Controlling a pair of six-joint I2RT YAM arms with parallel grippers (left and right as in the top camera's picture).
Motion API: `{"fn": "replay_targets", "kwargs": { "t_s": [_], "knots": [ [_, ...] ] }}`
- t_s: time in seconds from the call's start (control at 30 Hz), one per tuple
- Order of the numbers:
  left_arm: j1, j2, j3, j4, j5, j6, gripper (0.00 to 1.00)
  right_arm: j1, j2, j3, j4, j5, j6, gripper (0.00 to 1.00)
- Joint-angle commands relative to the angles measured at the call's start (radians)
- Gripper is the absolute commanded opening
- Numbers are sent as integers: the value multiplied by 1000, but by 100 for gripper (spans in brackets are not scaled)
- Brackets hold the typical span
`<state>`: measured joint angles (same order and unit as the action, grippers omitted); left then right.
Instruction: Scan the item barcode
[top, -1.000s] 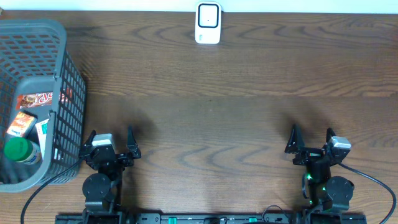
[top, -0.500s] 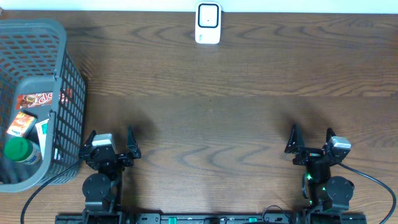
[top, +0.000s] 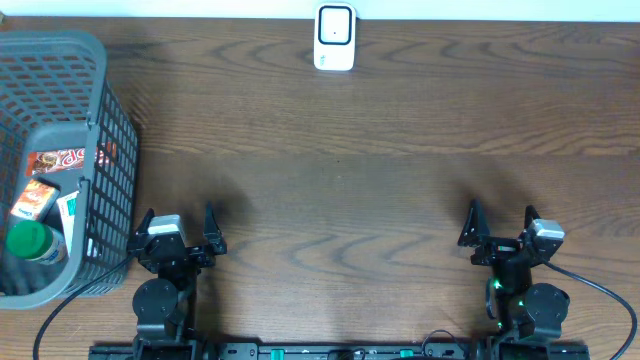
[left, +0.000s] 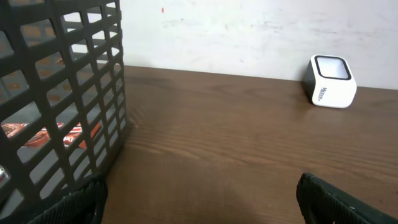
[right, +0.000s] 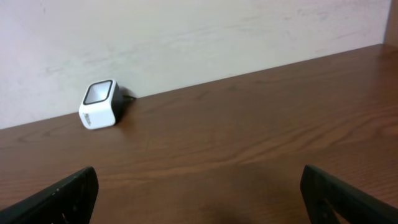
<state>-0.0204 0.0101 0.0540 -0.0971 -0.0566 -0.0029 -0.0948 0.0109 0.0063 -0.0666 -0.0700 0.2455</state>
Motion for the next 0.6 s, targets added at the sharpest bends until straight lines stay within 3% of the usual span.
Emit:
{"fn": "replay_targets", "kwargs": {
  "t_s": [0.0,0.1,0.27,0.43,0.57],
  "knots": [
    [3,-6,-29,-8,81,-5,97,7,-4,-1,-5,13,1,99],
    [3,-5,-25,5,257,6,97,7,-4,-1,-5,13,1,99],
    [3,18,43,-14,393,10,97,7,-4,-1,-5,13,1,99],
    [3,123,240,-48,424,10,97,7,-4,-1,-5,13,1,99],
    [3,321,498,-205,423,10,97,7,-4,-1,-5,13,1,99]
  ]
}}
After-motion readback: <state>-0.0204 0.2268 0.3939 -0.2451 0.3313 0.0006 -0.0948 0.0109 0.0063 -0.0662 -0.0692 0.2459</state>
